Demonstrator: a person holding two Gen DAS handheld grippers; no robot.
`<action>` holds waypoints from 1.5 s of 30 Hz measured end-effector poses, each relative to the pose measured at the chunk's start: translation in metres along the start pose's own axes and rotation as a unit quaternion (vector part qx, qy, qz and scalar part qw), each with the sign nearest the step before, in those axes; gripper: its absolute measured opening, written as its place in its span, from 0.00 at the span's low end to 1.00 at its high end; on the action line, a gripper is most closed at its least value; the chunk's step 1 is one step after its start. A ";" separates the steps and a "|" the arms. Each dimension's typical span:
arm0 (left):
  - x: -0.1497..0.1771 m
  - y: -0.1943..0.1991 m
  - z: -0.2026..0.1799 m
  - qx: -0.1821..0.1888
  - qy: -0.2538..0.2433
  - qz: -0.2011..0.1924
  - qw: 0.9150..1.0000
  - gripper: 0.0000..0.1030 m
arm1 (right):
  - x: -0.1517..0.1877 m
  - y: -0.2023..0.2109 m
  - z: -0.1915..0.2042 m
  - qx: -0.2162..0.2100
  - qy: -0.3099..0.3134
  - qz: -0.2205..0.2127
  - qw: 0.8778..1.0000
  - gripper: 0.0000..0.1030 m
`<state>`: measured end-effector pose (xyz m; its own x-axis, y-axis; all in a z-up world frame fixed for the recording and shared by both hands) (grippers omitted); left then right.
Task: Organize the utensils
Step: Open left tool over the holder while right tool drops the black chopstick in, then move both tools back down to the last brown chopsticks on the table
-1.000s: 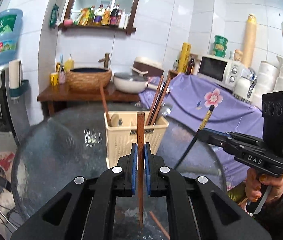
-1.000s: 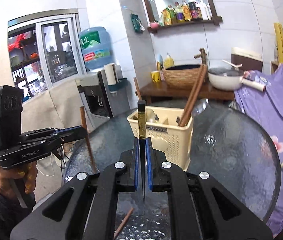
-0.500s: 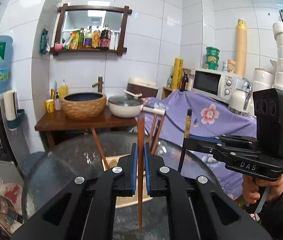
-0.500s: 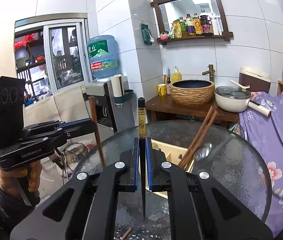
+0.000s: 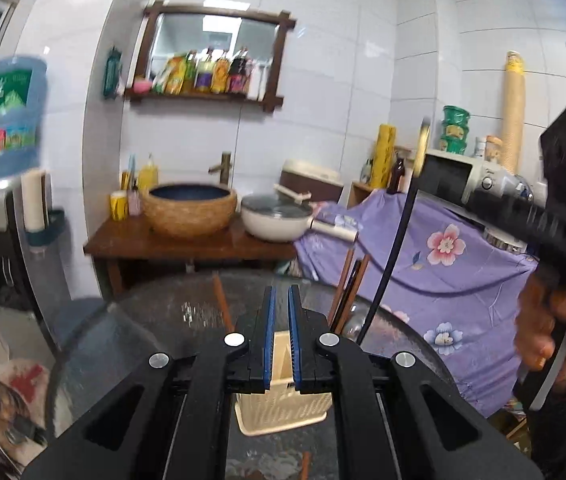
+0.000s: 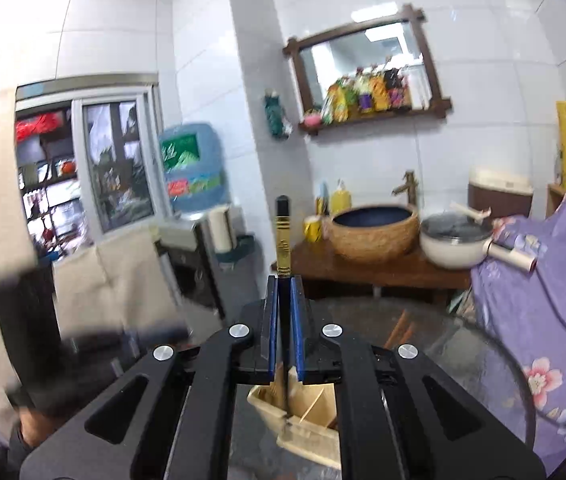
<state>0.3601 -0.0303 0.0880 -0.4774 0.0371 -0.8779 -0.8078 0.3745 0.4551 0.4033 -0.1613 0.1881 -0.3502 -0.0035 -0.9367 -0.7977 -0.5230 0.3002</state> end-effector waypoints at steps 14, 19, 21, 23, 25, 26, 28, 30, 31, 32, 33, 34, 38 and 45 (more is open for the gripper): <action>0.063 -0.011 0.006 0.008 0.017 0.047 0.999 0.55 | 0.062 -0.086 -0.031 0.054 0.011 0.070 0.996 0.07; 0.102 -0.020 -0.007 0.026 0.006 0.090 0.996 0.75 | 0.088 -0.090 -0.042 0.067 -0.006 0.082 0.994 0.67; 0.117 -0.024 -0.009 0.023 -0.001 0.105 0.994 0.81 | 0.094 -0.082 -0.045 0.068 -0.015 0.072 0.995 0.67; 0.138 -0.027 -0.012 0.016 -0.010 0.125 0.992 0.81 | 0.102 -0.072 -0.048 0.079 -0.021 0.070 0.994 0.67; 0.157 -0.029 -0.017 0.029 -0.006 0.141 0.990 0.82 | 0.116 -0.063 -0.051 0.086 -0.028 0.082 0.992 0.68; 0.167 -0.030 -0.020 0.036 -0.003 0.150 0.988 0.82 | 0.124 -0.058 -0.051 0.091 -0.029 0.090 0.991 0.68; 0.182 -0.033 -0.020 0.035 0.002 0.165 0.986 0.83 | 0.142 -0.049 -0.051 0.104 -0.023 0.107 0.989 0.69; 0.198 -0.034 -0.020 0.034 0.006 0.179 0.983 0.83 | 0.171 -0.035 -0.052 0.127 -0.013 0.129 0.983 0.69; 0.203 -0.035 -0.020 0.036 0.010 0.183 0.982 0.83 | 0.189 -0.029 -0.054 0.137 -0.010 0.148 0.979 0.69; 0.210 -0.036 -0.020 0.038 0.015 0.191 0.981 0.83 | 0.206 -0.024 -0.057 0.147 -0.009 0.167 0.975 0.69; 0.217 -0.037 -0.021 0.038 0.015 0.199 0.979 0.83 | 0.226 -0.018 -0.062 0.161 -0.009 0.189 0.969 0.69; 0.221 -0.037 -0.022 0.037 0.012 0.203 0.978 0.83 | 0.248 -0.012 -0.068 0.176 -0.012 0.216 0.960 0.69; 0.240 -0.034 -0.034 0.037 -0.007 0.219 0.975 0.82 | 0.322 0.018 -0.091 0.218 -0.025 0.313 0.924 0.67; 0.270 -0.032 -0.056 0.054 -0.012 0.250 0.967 0.75 | 0.402 0.076 -0.098 0.239 -0.062 0.405 0.881 0.52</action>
Point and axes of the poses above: each gripper's, at about its wrist camera, not at the fingertips, and y roughly against the way its jaws point, z to its left, x to its underside, the point moved 10 cm from there along -y, roughly the way its jaws point, and after that the axes turned 7 degrees about z, right-handed, at the moved point
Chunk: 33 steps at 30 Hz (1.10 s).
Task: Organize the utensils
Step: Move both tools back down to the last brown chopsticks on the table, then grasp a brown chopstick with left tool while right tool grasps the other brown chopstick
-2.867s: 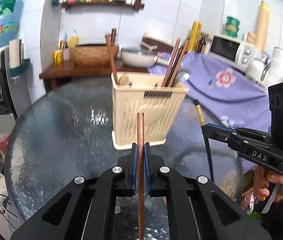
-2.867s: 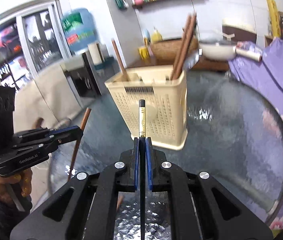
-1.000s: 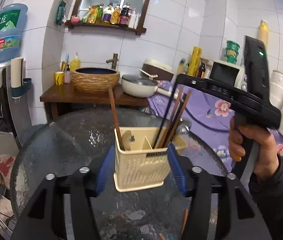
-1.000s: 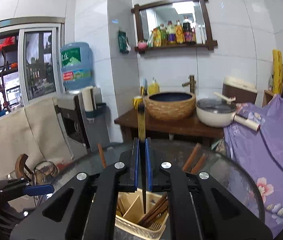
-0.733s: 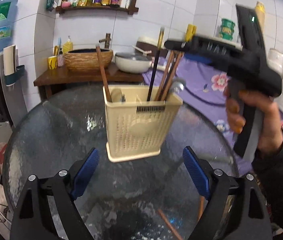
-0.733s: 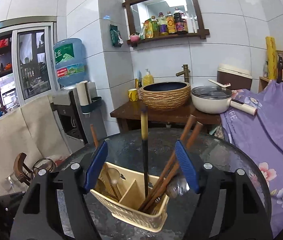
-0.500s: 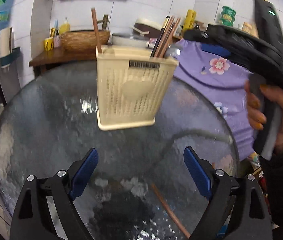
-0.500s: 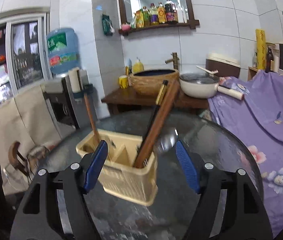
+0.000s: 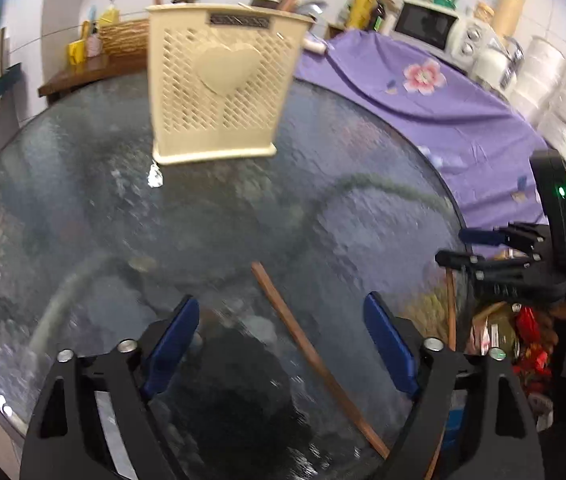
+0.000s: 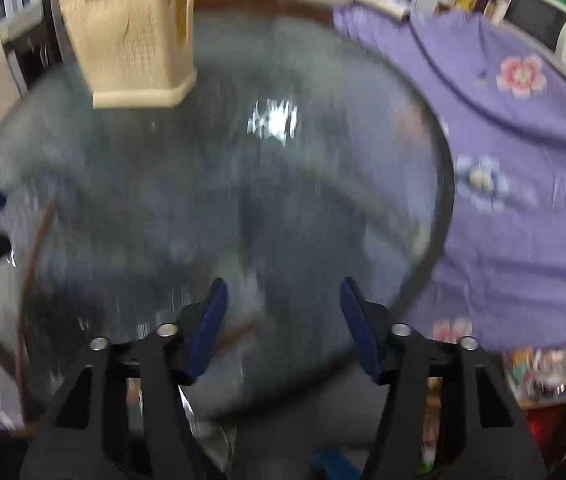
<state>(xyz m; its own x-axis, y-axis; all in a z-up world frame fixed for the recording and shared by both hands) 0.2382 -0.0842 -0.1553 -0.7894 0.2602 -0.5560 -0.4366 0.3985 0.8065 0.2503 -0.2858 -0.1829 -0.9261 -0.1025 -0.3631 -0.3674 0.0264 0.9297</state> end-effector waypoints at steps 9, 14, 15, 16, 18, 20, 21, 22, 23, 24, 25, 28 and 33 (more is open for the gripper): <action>0.014 -0.021 -0.027 -0.001 -0.039 0.024 0.999 0.57 | -0.001 0.004 0.036 -0.041 -0.006 -0.023 0.999 0.20; 0.010 -0.025 -0.030 -0.016 -0.052 0.019 0.998 0.49 | -0.017 0.004 0.051 -0.081 -0.017 -0.043 0.996 0.15; 0.008 -0.026 -0.030 -0.018 -0.052 0.019 0.998 0.47 | -0.023 0.002 0.054 -0.088 -0.017 -0.045 0.995 0.14; 0.007 -0.026 -0.028 -0.019 -0.053 0.018 0.998 0.44 | -0.027 0.001 0.057 -0.099 -0.019 -0.045 0.994 0.14; 0.004 -0.027 -0.024 -0.016 -0.050 0.018 0.998 0.39 | -0.040 -0.004 0.064 -0.143 -0.031 -0.038 0.989 0.12; -0.002 -0.030 -0.017 -0.006 -0.037 0.016 0.999 0.32 | -0.055 -0.010 0.069 -0.166 -0.039 -0.032 0.985 0.11; -0.006 -0.031 -0.014 -0.003 -0.033 0.017 0.999 0.31 | -0.062 -0.012 0.071 -0.166 -0.038 -0.031 0.985 0.11; -0.009 -0.033 -0.012 -0.006 -0.033 0.018 0.999 0.26 | -0.070 -0.015 0.073 -0.163 -0.034 -0.033 0.986 0.11; -0.013 -0.036 -0.008 -0.011 -0.035 0.019 0.999 0.23 | -0.079 -0.019 0.079 -0.162 -0.024 -0.037 0.986 0.10; -0.018 -0.038 -0.005 -0.015 -0.035 0.019 0.999 0.21 | -0.086 -0.021 0.085 -0.165 -0.015 -0.040 0.985 0.10; -0.022 -0.040 -0.003 -0.017 -0.033 0.019 0.999 0.17 | -0.093 -0.023 0.090 -0.166 -0.006 -0.045 0.985 0.10; -0.032 -0.047 0.001 -0.015 -0.027 0.020 0.999 0.12 | -0.117 -0.031 0.106 -0.151 0.020 -0.058 0.987 0.09; -0.044 -0.053 0.007 -0.020 -0.024 0.019 0.999 0.12 | -0.132 -0.034 0.117 -0.147 0.052 -0.059 0.986 0.09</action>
Point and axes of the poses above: each gripper's, at about its wrist camera, not at the fingertips, and y roughly against the way its jaws point, z to its left, x to its underside, the point moved 10 cm from there along -y, roughly the way its jaws point, and after that the axes turned 7 degrees about z, right-handed, at the moved point
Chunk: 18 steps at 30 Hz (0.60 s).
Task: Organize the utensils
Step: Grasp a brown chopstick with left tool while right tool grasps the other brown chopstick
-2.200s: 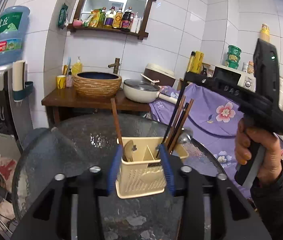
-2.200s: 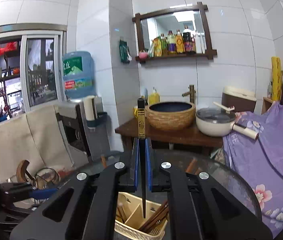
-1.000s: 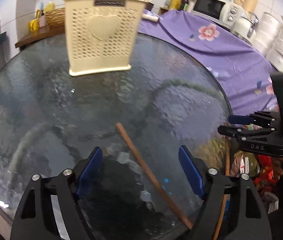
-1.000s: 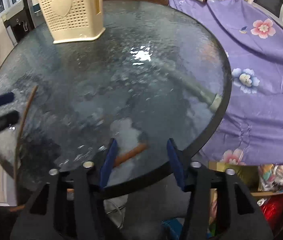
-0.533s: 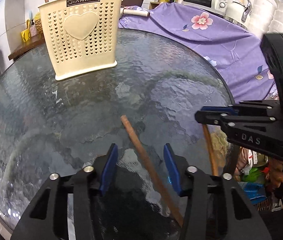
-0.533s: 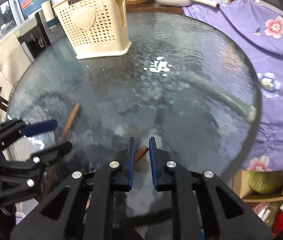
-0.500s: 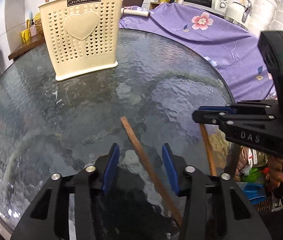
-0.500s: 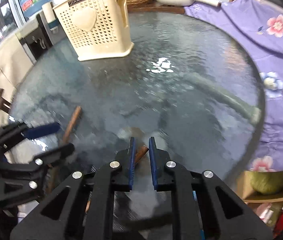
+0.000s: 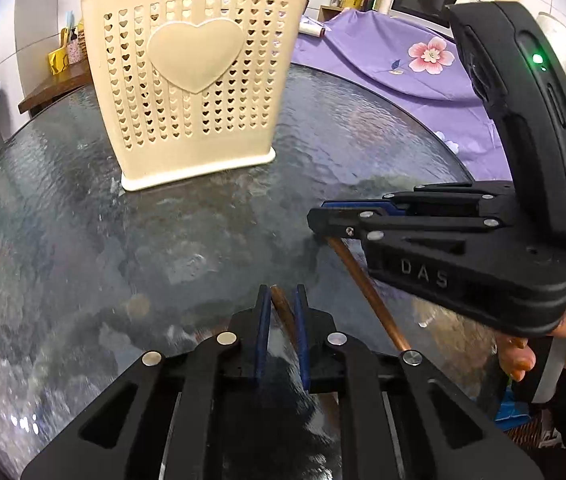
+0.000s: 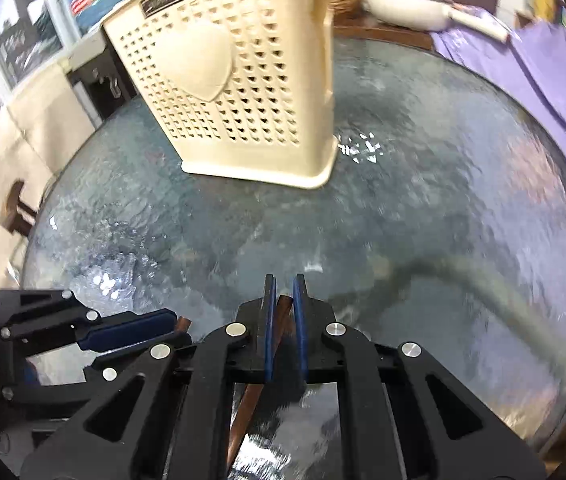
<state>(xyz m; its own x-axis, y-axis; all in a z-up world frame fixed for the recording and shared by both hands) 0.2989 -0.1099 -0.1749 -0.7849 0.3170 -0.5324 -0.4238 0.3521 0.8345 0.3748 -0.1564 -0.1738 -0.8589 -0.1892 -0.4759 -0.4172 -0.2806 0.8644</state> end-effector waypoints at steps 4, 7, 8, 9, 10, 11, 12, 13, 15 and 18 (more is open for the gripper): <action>-0.002 0.002 0.016 -0.008 0.027 -0.006 1.000 0.12 | 0.006 0.018 -0.015 -0.014 -0.047 -0.024 0.999 0.67; 0.003 0.014 0.022 -0.014 0.048 -0.021 0.999 0.45 | 0.016 0.033 -0.017 -0.007 -0.051 -0.028 0.998 0.64; 0.005 0.019 0.021 -0.018 0.052 -0.027 0.998 0.53 | 0.021 0.037 -0.014 0.008 -0.041 -0.024 0.999 0.62; 0.007 0.022 0.019 -0.019 0.053 -0.030 0.998 0.53 | 0.024 0.039 -0.011 0.014 -0.033 -0.020 0.999 0.60; 0.010 0.025 0.016 -0.021 0.051 -0.030 0.998 0.53 | 0.028 0.039 -0.007 0.017 -0.023 -0.013 0.999 0.56; 0.013 0.027 0.013 -0.027 0.047 -0.029 0.998 0.53 | 0.033 0.036 -0.001 0.024 -0.010 0.000 1.000 0.54; 0.017 0.028 0.009 -0.039 0.038 -0.024 0.998 0.53 | 0.035 0.033 0.001 0.028 -0.007 0.006 1.000 0.49; 0.020 0.026 0.007 -0.047 0.033 -0.019 0.998 0.53 | 0.040 0.032 0.003 0.030 -0.005 0.009 1.000 0.43; 0.025 0.024 0.002 -0.046 0.030 -0.011 0.998 0.53 | 0.047 0.026 0.005 0.032 -0.003 0.026 0.999 0.39; 0.032 0.019 0.000 -0.056 0.025 -0.004 0.998 0.52 | 0.052 0.027 0.008 0.048 0.008 0.026 0.998 0.36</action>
Point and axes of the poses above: each gripper's, at about its wrist camera, not at the fingertips, and y roughly against the way its jaws point, z to its left, x to its underside, the point moved 10 cm from there along -y, roughly the way its jaws point, and after that the axes turned 7 degrees about z, right-handed, at the moved point
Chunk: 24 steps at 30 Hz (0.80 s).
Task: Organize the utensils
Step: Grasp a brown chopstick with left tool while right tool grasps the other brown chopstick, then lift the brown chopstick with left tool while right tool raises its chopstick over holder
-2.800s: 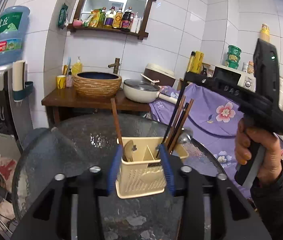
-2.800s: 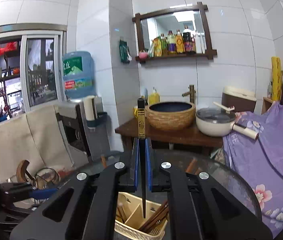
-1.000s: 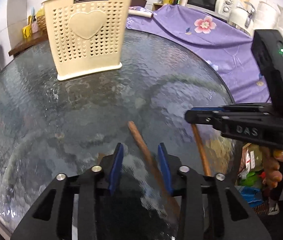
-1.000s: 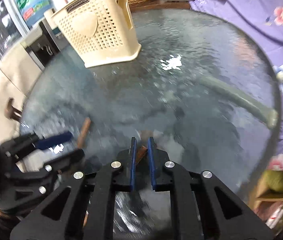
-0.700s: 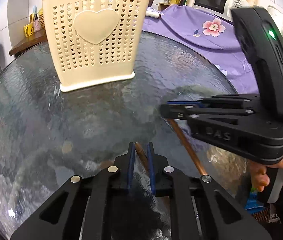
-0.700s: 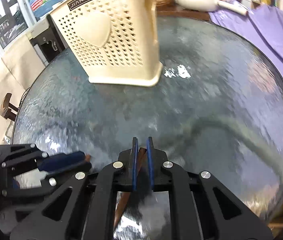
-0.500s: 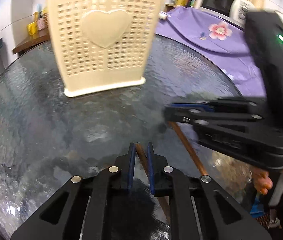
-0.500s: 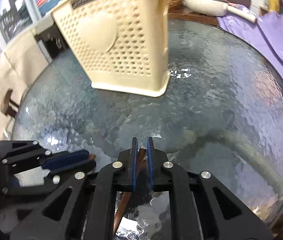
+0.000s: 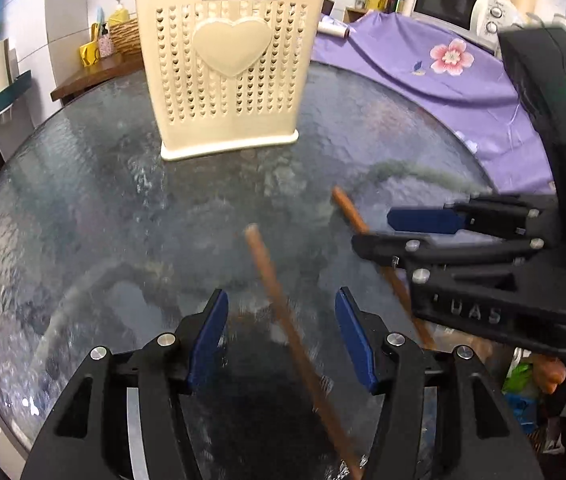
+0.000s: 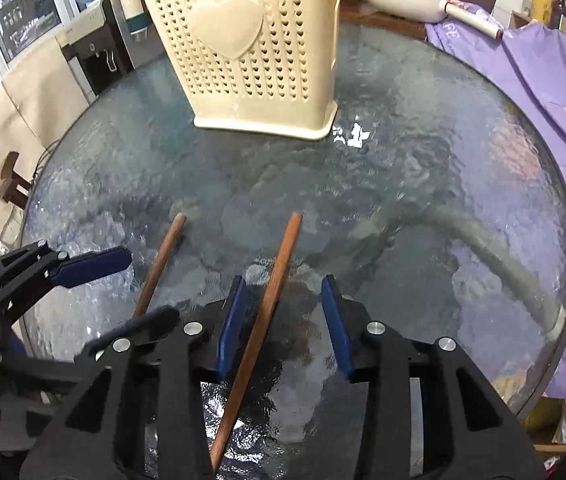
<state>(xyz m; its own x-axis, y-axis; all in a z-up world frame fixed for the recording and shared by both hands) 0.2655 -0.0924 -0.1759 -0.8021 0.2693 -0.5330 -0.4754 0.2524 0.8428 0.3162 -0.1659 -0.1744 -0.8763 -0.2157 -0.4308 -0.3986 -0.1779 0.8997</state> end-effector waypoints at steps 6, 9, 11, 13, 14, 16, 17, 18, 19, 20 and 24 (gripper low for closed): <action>0.000 -0.002 0.000 -0.031 -0.023 0.003 0.999 0.34 | 0.008 0.006 0.005 0.016 0.028 -0.004 0.999 0.24; -0.005 -0.005 -0.001 -0.031 -0.033 0.004 0.999 0.23 | 0.011 0.008 0.004 0.016 0.039 -0.005 0.999 0.17; -0.008 -0.006 -0.001 -0.029 -0.037 0.007 0.999 0.14 | 0.011 0.007 0.000 0.013 0.040 -0.002 0.999 0.14; -0.012 -0.009 0.000 -0.027 -0.039 0.009 0.999 0.12 | 0.008 0.005 -0.005 0.004 0.036 -0.001 0.999 0.12; -0.014 -0.011 -0.001 -0.025 -0.039 0.009 0.999 0.11 | 0.006 0.004 -0.006 0.001 0.034 -0.003 0.999 0.12; -0.019 -0.013 -0.002 -0.020 -0.042 0.011 0.999 0.09 | -0.001 -0.001 -0.006 0.000 0.036 -0.005 0.999 0.11; -0.021 -0.015 -0.003 -0.020 -0.046 0.011 0.999 0.08 | -0.003 -0.002 -0.005 -0.001 0.038 -0.003 0.999 0.10; -0.023 -0.017 -0.003 -0.020 -0.048 0.012 0.999 0.07 | -0.005 -0.003 -0.003 -0.001 0.042 -0.001 0.999 0.10; -0.025 -0.018 -0.003 -0.018 -0.049 0.014 0.999 0.07 | -0.007 -0.004 -0.002 -0.002 0.045 0.000 0.999 0.10; -0.026 -0.018 -0.003 -0.018 -0.050 0.014 0.999 0.07 | -0.008 -0.005 -0.001 -0.002 0.048 0.001 0.999 0.10; -0.030 -0.020 -0.002 -0.018 -0.053 0.015 0.998 0.07 | -0.013 -0.008 0.002 -0.001 0.054 0.001 0.999 0.10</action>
<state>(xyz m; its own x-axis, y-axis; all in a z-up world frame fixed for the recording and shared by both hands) 0.2987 -0.1079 -0.1767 -0.7742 0.3729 -0.5115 -0.4666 0.2098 0.8592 0.3303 -0.1597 -0.1758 -0.8423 -0.3186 -0.4348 -0.3966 -0.1800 0.9002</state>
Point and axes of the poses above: each gripper's, at about its wrist camera, not at the fingertips, and y roughly against the way its jaws point, z to its left, x to its underside, the point moved 10 cm from there along -y, roughly the way its jaws point, and after that the axes turned 7 degrees about z, right-handed, at the moved point
